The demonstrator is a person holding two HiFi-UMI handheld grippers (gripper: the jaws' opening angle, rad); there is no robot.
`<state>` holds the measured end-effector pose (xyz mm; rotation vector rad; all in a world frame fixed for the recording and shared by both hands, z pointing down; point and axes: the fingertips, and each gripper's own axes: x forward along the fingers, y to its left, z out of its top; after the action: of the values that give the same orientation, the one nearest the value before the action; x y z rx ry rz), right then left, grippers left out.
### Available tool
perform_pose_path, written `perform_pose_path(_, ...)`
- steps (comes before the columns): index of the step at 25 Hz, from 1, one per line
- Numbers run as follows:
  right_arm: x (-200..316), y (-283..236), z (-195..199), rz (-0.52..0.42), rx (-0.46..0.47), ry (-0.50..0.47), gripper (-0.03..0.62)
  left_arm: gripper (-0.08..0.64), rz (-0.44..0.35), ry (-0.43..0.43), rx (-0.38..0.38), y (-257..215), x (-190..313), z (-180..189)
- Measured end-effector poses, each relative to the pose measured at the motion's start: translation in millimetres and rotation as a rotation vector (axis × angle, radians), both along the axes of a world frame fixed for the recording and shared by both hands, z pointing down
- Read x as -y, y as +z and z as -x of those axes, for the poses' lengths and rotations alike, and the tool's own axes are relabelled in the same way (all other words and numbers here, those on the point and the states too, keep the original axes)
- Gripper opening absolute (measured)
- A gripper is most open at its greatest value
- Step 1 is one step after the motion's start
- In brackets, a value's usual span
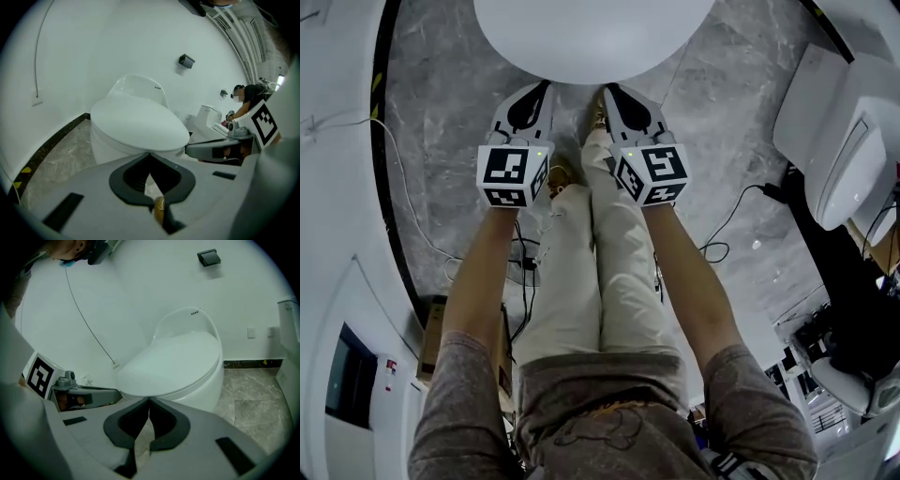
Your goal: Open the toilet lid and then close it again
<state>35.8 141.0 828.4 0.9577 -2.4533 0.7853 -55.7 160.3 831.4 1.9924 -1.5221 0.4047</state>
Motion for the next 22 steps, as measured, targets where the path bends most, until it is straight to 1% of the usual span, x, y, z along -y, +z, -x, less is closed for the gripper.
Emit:
perform_pose_path(5,-0.8,-3.4,-1.2,0.004,-0.003,-0.010,0.028,0.009,0.016,0.011,0.012,-3.6,1.7,-0.7)
perform_pose_path(11,1.6,-21.0,1.5,-0.008,0.003,-0.012,0.028,0.009,0.025,-0.011,-0.029,-21.9,3.9,2.1)
perform_pose_path(18,4.7,-66.3,-1.0,-0.001,0.023,-0.012,0.028,0.009,0.034,-0.017,-0.052,-69.8,6.7,0.9)
perform_pose_path(22,12.5,-105.9,-1.4,-0.012,0.036,-0.011,0.028,0.009,0.013,-0.028,-0.072,-111.6,15.4,0.8)
